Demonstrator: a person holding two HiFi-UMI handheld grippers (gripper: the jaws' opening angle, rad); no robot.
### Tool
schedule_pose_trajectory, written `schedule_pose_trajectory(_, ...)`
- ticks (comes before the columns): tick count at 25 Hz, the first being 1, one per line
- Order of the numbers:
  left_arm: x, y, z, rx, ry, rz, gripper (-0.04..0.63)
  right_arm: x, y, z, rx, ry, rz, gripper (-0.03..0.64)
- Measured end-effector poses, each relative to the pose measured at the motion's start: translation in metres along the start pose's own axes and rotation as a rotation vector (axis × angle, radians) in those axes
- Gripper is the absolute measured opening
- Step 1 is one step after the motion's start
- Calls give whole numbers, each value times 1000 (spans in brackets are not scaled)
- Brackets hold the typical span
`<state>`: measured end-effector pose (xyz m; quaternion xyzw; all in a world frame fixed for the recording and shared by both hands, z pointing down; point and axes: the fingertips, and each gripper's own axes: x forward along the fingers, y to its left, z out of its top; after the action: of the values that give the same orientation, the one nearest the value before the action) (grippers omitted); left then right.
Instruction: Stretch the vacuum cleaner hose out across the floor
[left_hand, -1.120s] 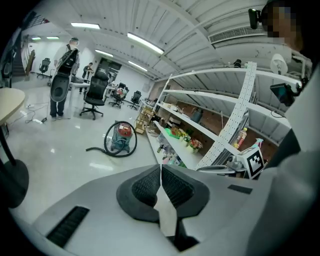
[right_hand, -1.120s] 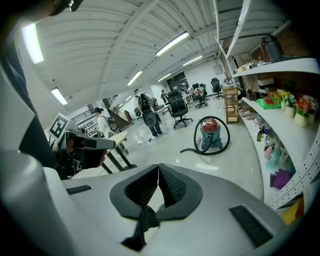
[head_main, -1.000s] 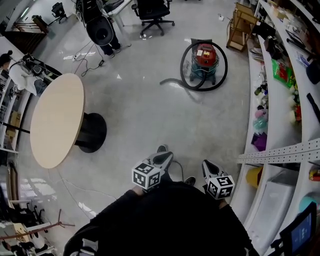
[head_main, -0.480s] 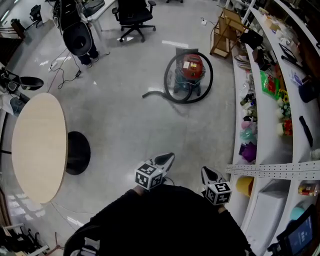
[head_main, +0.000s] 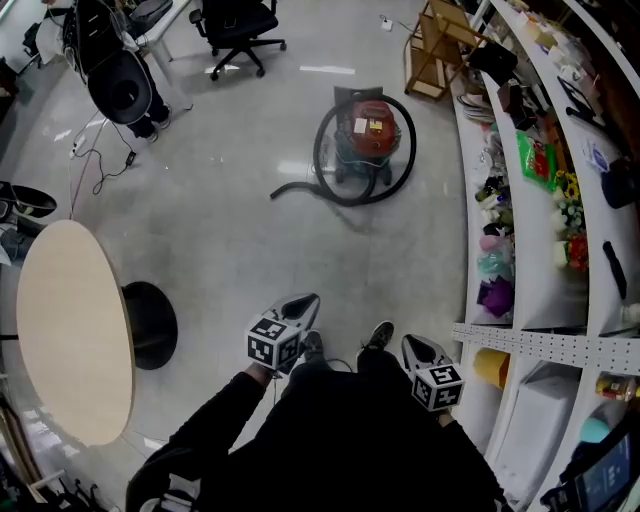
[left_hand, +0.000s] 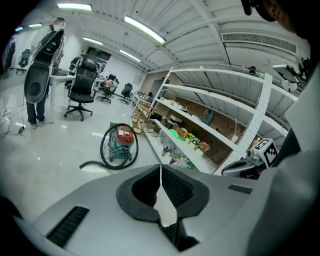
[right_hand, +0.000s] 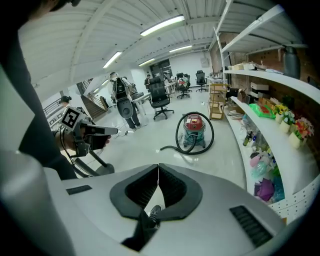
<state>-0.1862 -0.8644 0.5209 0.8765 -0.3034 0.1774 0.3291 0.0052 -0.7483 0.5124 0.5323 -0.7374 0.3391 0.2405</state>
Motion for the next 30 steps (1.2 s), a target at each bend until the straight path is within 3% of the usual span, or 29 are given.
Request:
schedule_pose_trajectory(7, 65, 10, 66, -20, -78, 104, 26, 60, -64, 47, 8, -21, 115, 14)
schedule_pose_trajectory(11, 104, -15, 107, -20, -102, 140, 26, 78, -117, 103, -4, -72, 152, 14)
schedule_pose_trajectory(15, 143, -47, 159, 34, -144, 150, 26, 94, -156, 141, -37, -82, 217, 14)
schedule_pose_trajectory(19, 176, -55, 160, 57, -96, 176, 26, 112, -190, 150, -60, -43, 268, 14)
schedule_pose_trajectory(25, 199, -23, 176, -39, -90, 254, 26, 142, -213, 149, -38, 48, 310, 14)
schedule_pose_trajectory(30, 231, 24, 201, -60, -77, 192, 26, 181, -214, 184, -89, 83, 267, 14)
